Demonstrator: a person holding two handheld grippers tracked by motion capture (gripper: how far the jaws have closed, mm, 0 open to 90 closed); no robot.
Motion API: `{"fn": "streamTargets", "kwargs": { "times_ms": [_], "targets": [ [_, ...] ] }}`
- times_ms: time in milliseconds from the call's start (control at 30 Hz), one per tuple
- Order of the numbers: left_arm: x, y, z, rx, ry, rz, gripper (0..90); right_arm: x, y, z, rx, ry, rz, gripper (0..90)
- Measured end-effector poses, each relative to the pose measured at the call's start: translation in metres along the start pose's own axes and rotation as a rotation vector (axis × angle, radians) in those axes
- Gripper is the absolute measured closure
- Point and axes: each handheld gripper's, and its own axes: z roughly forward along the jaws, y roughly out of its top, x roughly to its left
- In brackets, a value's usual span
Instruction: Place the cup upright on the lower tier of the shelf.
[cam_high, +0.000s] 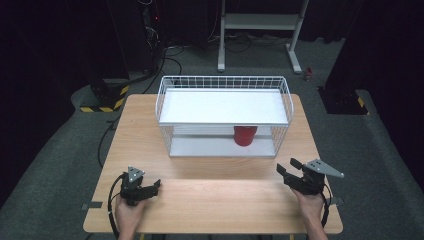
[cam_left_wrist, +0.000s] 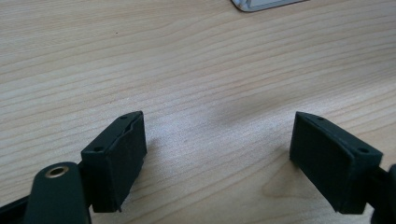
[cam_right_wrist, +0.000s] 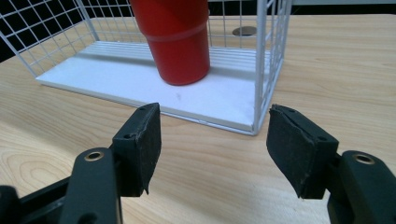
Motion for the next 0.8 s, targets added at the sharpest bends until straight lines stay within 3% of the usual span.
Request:
{"fn": "streamTargets", "kwargs": {
  "times_ms": [400, 800],
  "targets": [
    [0.000, 0.000, 0.000, 0.000, 0.000, 0.000, 18.7, -0.007, -0.017, -0.012, -0.004, -0.021, 0.031, 35.5],
    [0.000, 0.000, 0.000, 0.000, 0.000, 0.000, 18.7, -0.014, -0.031, -0.014, 0.036, -0.072, 0.015, 35.6]
  ]
}}
